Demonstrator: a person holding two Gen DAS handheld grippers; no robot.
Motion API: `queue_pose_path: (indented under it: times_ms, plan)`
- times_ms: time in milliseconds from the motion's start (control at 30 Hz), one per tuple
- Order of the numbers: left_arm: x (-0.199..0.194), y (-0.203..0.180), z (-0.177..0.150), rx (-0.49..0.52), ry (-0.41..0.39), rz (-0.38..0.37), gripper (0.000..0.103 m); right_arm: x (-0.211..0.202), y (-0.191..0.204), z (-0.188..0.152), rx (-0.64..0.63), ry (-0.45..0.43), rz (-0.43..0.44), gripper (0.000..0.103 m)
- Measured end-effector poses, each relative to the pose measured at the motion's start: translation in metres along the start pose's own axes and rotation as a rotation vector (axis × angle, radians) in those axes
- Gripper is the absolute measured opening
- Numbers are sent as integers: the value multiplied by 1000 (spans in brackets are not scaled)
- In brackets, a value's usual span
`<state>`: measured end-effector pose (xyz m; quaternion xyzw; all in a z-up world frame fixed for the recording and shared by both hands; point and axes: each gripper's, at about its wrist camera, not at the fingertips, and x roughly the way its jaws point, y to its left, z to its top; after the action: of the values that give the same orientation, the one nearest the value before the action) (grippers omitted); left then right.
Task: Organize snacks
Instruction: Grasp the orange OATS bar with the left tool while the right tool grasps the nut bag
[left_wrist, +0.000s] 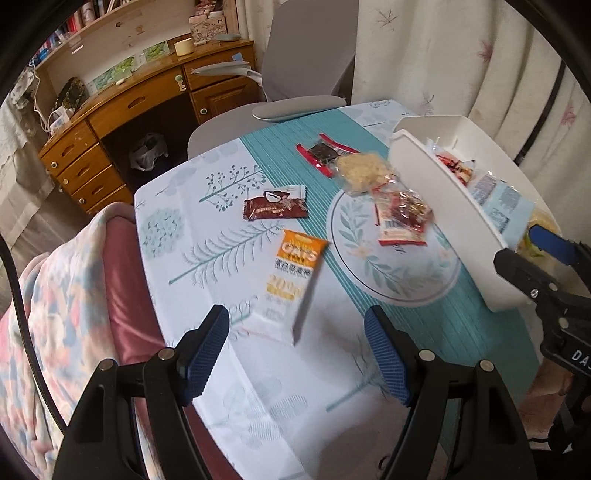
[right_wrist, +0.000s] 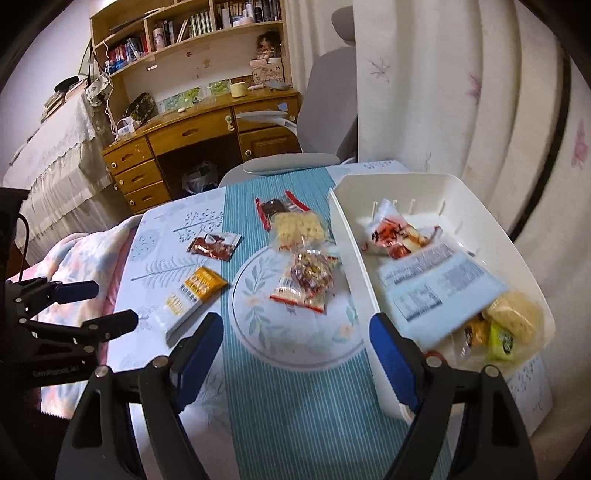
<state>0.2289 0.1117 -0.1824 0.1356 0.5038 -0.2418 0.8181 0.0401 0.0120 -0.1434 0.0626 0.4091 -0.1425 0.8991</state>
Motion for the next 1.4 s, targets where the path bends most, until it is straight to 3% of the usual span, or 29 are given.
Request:
queue_pose_path:
  times_ms: [233,433,667,933,1400]
  plan:
    - [46,0,6,26,0,-1,75,38,16,14,-82,-32,-86,82]
    - [79,0,2,40,46,14,75,75,35,18,-212,-32,-143,69]
    - [99,-2,5,61,48,26,75,109,37,23,-240,-1,-194,59]
    - [118,-5,12,84,94,28,74,133,36,20,-231,43,-209,59]
    - [133,7,19,10,122,-14,48,157,41,15,-248,89,-276,59]
